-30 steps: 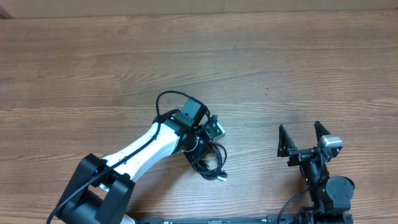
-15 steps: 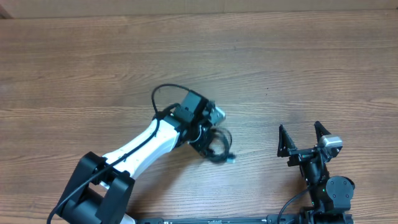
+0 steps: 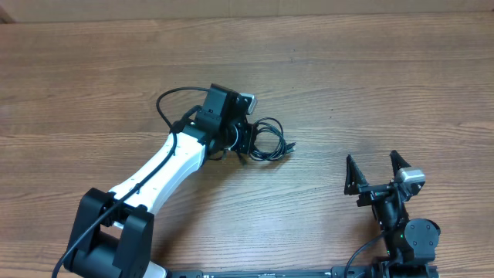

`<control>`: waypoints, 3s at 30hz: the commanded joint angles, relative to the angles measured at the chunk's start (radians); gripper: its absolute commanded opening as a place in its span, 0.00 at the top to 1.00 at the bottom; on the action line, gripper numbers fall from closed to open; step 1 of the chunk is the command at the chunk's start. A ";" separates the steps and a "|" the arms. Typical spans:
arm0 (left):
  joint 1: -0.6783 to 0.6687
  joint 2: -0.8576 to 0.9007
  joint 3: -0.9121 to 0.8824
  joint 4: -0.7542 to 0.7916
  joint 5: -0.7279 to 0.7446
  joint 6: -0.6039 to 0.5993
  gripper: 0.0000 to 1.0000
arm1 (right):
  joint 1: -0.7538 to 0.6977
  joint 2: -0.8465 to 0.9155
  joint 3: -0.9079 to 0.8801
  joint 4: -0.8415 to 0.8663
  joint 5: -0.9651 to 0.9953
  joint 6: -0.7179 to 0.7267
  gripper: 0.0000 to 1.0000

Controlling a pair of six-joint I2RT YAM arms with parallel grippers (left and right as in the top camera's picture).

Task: Untangle cables
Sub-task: 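Lift the cable bundle with the left gripper toward the center, then reach the right gripper to the hanging cable loops beside the left gripper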

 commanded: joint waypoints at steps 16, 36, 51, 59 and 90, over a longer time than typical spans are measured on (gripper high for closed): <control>0.016 0.001 0.029 0.156 0.243 -0.442 0.96 | -0.002 -0.003 -0.010 0.008 -0.003 0.005 0.00; 0.072 0.001 0.029 0.291 0.458 -0.804 0.96 | -0.001 -0.003 -0.009 0.195 -0.373 0.481 0.00; 0.059 0.001 0.029 0.254 0.513 -0.933 0.96 | -0.001 0.227 0.208 0.102 -0.433 0.492 0.00; 0.056 0.001 0.029 0.230 0.516 -0.934 0.96 | -0.001 0.580 0.486 -0.110 -0.558 0.404 0.00; 0.051 0.001 0.029 0.143 0.399 -0.955 0.96 | 0.037 1.105 0.587 -0.030 -0.748 0.505 0.02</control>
